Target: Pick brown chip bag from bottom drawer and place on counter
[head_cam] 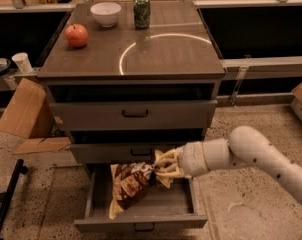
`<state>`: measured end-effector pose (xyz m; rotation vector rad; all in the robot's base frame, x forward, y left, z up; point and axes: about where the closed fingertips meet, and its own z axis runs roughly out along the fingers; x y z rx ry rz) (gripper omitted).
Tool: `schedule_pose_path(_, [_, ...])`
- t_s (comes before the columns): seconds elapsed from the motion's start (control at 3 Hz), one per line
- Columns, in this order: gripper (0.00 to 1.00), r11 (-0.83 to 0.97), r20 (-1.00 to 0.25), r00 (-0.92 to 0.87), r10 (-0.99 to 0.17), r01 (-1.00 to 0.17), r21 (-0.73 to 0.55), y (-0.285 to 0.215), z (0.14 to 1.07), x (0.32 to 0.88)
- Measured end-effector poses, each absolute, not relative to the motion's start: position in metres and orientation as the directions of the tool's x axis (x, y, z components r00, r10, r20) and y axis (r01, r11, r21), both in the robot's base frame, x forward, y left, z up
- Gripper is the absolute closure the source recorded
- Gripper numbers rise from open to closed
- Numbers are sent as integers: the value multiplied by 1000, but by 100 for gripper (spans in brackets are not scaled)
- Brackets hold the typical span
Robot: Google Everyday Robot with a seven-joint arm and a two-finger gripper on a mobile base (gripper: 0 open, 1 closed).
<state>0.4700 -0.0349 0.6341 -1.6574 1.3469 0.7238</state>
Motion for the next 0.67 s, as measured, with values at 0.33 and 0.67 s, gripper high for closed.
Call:
schedule_pose_path(0.33, [100,-42,-868,316,-383,-945,-325,-45,709,482])
schedule_pose_path(0.67, [100,-42,-868,316,-383,-945,-325,-45,709,482])
